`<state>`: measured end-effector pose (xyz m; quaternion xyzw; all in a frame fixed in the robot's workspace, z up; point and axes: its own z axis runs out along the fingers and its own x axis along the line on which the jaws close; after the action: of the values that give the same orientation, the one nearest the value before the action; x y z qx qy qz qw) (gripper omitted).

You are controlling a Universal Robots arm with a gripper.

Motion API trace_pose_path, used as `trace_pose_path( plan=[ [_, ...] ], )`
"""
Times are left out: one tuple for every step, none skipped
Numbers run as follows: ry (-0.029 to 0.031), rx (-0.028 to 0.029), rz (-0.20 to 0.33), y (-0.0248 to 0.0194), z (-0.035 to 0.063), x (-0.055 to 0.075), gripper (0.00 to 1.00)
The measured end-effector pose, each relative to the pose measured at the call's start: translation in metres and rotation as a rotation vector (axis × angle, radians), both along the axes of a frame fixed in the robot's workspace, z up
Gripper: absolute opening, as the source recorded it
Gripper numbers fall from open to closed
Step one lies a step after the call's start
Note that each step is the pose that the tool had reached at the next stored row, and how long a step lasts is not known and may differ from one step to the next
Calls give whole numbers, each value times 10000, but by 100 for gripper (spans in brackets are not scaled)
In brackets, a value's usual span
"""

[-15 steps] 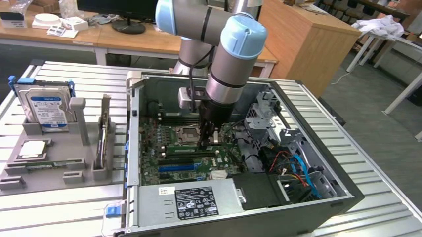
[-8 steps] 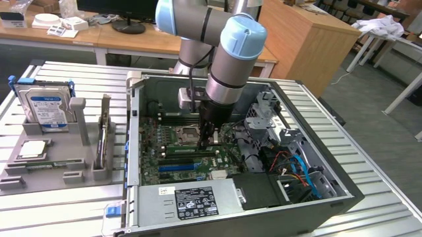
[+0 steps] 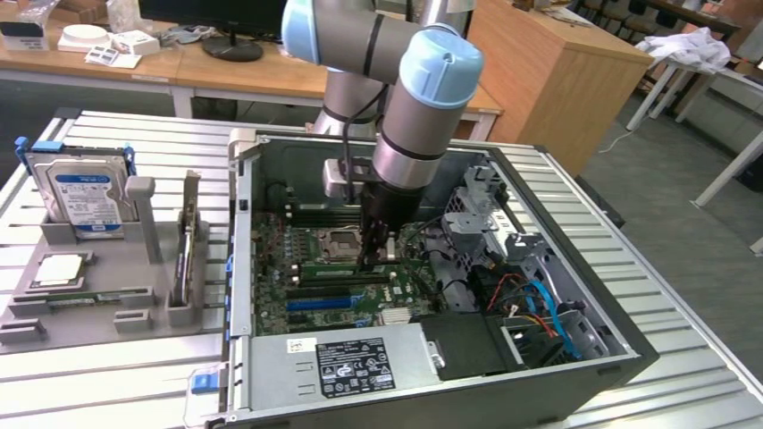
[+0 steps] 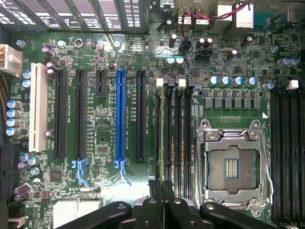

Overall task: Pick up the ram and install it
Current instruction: 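Insert the ram into the slot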

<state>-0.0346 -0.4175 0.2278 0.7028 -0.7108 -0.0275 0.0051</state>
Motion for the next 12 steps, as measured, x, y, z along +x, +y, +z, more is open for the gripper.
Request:
trace_pose_path(
  plan=[
    [-1,-2,0,0,1,3,12],
    [-3,-3,0,0,1,4,12],
    [-3,-2,0,0,1,4,12],
    [-3,-1,2,0,0,5,12],
    [-3,-1,2,0,0,5,12],
    [-3,-1,1,0,0,5,12],
    [-4,-1,5,0,0,5,12],
    [-4,-1,18,0,0,5,12],
    [-4,-1,40,0,0,5,12],
    [-4,-1,69,0,0,5,12],
    [-4,-1,101,0,0,5,12],
    [-3,-1,132,0,0,5,12]
  ],
)
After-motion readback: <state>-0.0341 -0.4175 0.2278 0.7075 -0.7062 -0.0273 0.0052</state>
